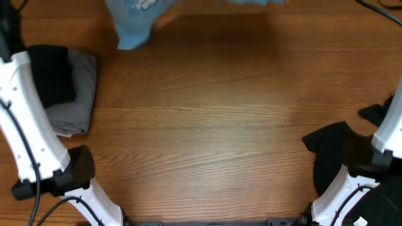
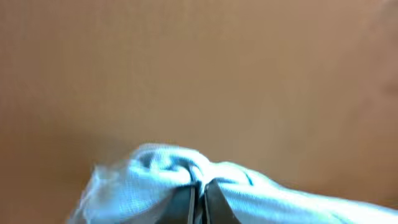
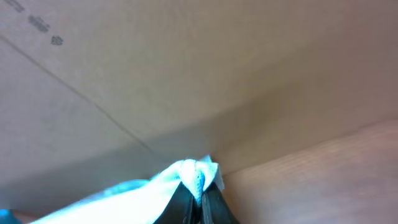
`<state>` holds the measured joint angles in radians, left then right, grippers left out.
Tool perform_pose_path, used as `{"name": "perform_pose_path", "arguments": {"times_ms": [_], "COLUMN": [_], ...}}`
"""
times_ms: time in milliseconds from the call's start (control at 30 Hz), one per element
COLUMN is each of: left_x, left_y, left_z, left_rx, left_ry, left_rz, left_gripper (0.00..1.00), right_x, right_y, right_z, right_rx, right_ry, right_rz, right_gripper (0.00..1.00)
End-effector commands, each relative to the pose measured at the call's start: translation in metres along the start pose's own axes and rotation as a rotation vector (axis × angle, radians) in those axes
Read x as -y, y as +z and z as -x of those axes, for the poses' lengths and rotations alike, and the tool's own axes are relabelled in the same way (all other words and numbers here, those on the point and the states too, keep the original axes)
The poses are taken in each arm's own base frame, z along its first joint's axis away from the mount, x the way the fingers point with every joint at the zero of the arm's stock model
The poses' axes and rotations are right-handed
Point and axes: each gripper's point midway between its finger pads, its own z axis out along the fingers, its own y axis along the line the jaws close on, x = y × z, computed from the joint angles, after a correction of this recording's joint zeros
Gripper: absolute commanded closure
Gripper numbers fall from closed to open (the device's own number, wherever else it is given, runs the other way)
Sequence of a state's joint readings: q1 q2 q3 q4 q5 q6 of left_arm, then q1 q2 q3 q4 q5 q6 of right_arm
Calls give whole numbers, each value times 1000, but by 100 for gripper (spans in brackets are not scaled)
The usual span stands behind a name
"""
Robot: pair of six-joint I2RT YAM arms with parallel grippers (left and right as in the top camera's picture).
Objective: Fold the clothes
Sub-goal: 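Lay the shirt flat on the table by lowering both grippers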
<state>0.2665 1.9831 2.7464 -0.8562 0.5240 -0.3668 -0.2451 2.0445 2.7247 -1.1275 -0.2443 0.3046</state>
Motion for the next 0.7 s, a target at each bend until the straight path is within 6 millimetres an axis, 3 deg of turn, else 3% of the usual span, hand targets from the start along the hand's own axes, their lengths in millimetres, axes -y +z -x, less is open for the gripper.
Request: {"name": "perform_pose_path", "arguments": {"times_ms": [0,200,367,400,433,533,667], "left_x": [-5,-30,-39,-38,-39,-37,-37], "left_y": [-12,-13,-15,-17,-24,-43,-71], "left_z": [-70,-225,-327,-339,-364,-407,-443], "left_rx": [-285,-845,-1197,-1237,-1322,-1475,-1628], "left_ry": [-68,-133,-226,-243,-273,-326,-339], "left_rz": [0,139,144,141,150,166,197], "left_gripper": [96,96,96,96,96,96,96], "right_x": [52,106,135,140,148,163,184], "right_y": [0,6,10,9,7,-1,-18], "right_z": [-30,-116,-191,-204,-227,-269,-311], "right_rx": [-107,-429,-701,-750,-831,-972,-1118], "right_ry": [17,48,48,47,49,68,99], "right_rz": [-230,-446,-512,-522,-541,-587,-647], "right_gripper": [96,96,96,96,96,96,96]}}
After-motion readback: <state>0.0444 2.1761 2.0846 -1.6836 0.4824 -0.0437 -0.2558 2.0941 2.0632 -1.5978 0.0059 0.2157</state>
